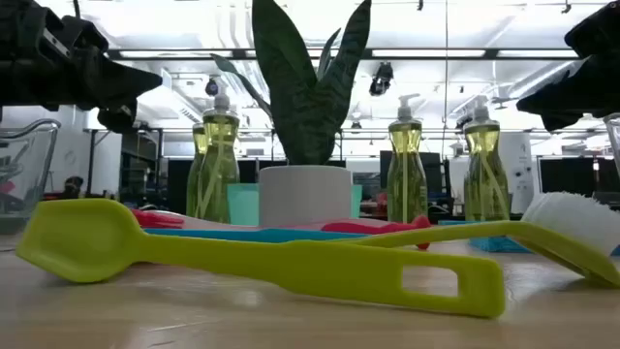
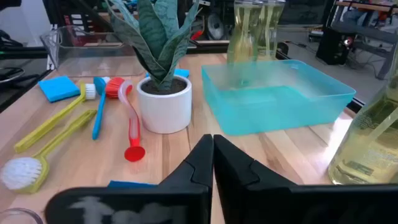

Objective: Pick & Place Kitchen Sink Supplies

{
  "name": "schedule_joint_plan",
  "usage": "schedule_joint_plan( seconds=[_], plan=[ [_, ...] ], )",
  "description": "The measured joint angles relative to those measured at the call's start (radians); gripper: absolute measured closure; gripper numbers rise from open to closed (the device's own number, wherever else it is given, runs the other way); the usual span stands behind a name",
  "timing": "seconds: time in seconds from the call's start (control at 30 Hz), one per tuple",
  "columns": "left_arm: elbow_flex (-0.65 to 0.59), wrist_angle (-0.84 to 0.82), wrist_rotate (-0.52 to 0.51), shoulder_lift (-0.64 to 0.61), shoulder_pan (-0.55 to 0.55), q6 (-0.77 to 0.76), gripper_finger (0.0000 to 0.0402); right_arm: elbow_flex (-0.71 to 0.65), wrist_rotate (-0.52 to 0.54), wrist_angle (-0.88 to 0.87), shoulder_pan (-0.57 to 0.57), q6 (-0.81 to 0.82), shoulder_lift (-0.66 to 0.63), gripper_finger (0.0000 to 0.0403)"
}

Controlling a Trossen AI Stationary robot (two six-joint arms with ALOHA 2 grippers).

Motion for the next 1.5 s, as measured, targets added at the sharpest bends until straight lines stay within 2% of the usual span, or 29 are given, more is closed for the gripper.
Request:
schedule_joint_plan(
  seconds=[1.27, 1.33, 1.5],
  plan=[
    [0.0, 0.0, 0.0, 0.0, 0.0, 0.0, 0.0401, 0.0, 0.0, 0.0, 0.0, 0.0, 0.0, 0.0394],
    [0.0, 0.0, 0.0, 0.0, 0.0, 0.0, 0.0401, 0.0, 0.011, 0.001, 0.0, -0.058, 0.0, 0.0394],
    [0.0, 0.0, 0.0, 0.0, 0.0, 0.0, 0.0401, 0.0, 0.051, 0.0, 0.0, -0.345, 0.0, 0.0394]
  ],
)
